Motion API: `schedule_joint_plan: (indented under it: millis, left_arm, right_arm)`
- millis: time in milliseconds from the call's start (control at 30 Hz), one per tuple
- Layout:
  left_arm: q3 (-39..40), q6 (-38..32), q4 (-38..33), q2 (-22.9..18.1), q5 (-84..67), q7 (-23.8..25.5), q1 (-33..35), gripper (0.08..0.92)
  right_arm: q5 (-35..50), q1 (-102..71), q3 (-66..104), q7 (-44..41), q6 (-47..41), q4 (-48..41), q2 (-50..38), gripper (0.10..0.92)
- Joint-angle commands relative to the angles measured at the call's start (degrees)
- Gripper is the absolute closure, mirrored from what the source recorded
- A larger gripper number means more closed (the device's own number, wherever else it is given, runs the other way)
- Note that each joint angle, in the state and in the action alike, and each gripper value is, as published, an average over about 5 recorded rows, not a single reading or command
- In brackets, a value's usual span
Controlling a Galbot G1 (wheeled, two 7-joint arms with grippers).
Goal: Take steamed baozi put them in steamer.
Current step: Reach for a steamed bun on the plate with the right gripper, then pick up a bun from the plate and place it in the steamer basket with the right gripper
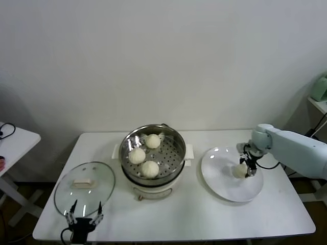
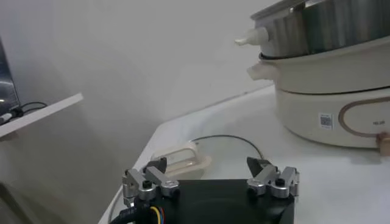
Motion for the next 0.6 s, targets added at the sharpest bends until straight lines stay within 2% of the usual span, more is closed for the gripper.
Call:
schedule_joint_plan:
  millis: [33,267,600]
  left_arm:
    - [0.03,0.01,-0.07,0.04,0.0,-0.01,0.0,0.177]
    - [0.07,-0.04,-0.18,-0.02,-0.09,-0.02,-0.05,0.177]
    - [0.46,0.07,-0.39,0.09,-0.25,0.08,-0.39,0.177]
  right_arm:
    - [-0.62,-0.64,1.24,0.32,-0.14,-0.14,-0.07,0.406]
    - [1.81,7.34,-4.53,0.33,-1.48,5.71,-1.85,0.437]
    - [18.31,36.33,-24.59,-0.88,-5.28,22.67,-4.01,0.438]
